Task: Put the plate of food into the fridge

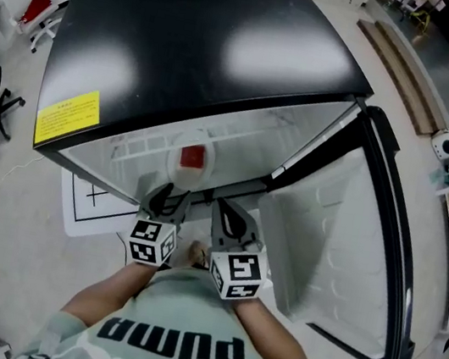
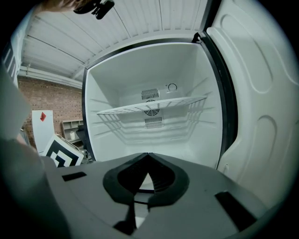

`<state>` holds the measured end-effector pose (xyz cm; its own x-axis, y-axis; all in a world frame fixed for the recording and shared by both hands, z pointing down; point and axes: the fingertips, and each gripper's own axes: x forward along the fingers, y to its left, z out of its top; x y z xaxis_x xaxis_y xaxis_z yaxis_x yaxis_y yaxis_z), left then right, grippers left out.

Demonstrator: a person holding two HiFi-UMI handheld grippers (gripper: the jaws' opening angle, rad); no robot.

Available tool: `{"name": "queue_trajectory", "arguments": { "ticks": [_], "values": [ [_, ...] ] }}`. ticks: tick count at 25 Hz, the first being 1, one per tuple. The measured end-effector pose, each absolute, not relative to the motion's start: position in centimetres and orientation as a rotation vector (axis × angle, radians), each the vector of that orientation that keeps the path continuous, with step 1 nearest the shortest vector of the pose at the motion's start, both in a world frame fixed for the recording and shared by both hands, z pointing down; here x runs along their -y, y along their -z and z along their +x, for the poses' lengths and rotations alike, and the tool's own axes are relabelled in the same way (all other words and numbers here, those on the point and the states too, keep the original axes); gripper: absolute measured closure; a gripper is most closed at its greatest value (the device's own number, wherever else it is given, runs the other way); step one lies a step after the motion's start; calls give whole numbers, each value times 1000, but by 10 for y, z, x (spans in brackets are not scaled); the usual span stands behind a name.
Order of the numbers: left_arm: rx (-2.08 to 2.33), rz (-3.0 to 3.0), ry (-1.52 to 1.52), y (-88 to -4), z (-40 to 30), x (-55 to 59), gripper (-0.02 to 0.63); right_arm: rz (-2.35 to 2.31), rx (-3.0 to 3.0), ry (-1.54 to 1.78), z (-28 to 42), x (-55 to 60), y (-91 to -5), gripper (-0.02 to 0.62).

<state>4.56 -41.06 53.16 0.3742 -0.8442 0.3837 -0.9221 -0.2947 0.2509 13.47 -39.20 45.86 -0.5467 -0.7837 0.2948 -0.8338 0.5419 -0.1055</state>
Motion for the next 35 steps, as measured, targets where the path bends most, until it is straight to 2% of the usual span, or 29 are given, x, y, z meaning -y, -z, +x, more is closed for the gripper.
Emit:
{"name": "queue_trajectory", "arguments": {
  "ticks": [4,5,22,35],
  "values": [
    [1495,2286,-264,-513,45,397,576,1409,2576,-335,128,381,-451,591],
    [1484,2299,-264,-509,44,394,595,1418,2578,-334,126,378,-450,591],
    [1251,2440,-216,-460,11,304,600,1585,2494,-352,89,290,-434,591],
    [1125,2509,-200,-453,-10,224,600,1720,2375,-313,79,204,-433,591]
  ]
}}
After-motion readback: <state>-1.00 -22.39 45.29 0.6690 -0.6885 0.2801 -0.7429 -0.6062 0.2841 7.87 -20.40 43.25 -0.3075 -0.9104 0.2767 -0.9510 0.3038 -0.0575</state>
